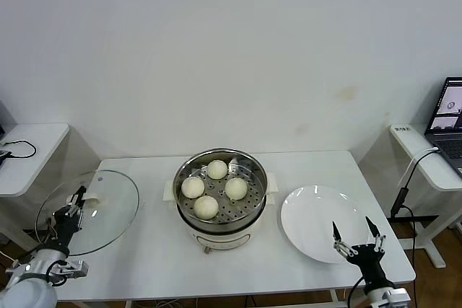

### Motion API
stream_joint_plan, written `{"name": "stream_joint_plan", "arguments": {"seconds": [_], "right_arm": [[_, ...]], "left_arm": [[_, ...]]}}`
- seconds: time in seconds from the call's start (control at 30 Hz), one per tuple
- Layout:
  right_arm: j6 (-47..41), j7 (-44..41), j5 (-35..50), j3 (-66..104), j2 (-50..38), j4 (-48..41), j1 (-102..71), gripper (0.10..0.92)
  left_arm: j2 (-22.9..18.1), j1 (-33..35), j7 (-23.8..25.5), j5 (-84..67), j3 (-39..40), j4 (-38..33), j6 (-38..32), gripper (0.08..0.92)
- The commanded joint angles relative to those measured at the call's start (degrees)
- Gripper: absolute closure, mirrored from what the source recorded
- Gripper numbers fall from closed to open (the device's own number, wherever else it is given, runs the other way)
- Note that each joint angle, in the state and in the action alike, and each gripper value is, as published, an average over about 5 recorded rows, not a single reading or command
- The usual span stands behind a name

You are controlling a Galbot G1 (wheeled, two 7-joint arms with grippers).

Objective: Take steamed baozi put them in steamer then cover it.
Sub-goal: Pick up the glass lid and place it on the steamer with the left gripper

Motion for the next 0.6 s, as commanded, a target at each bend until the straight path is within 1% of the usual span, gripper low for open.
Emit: {"name": "stream_joint_plan", "arguments": {"seconds": [0.03,0.17,0.3,0.43,0.6], "right_arm": [[0.61,-0.29,-2.26,-1.12,0.18,-1.53,0.96,0.203],[0.86,-0.18,-4.64,-2.26,1.35,-2.29,1.51,0.203],[0.82,-0.08,-8.4,-2.95,2.79,-1.83,1.11,0.202],[-0.02,0.23,-11.02,-2.99,4.67,0.03,-0.14,0.203],[-0.17,0.49,-13.38,-3.29,5.35,0.58,-0.64,0.203]], "left_arm": [[2.96,2.09,7.54,-4.75,6.25,-19.43,8.64,0.865],[5.06,-2.17,9.2,-2.42,14.44,-21.21,13.33,0.865],[6.06,-9.44,10.83,0.14,23.03,-20.72,17.97,0.865],[4.81,-15.36,13.14,3.54,30.6,-18.74,21.29,0.865],[0.6,-19.55,16.58,9.64,36.7,-16.31,25.29,0.865]]}}
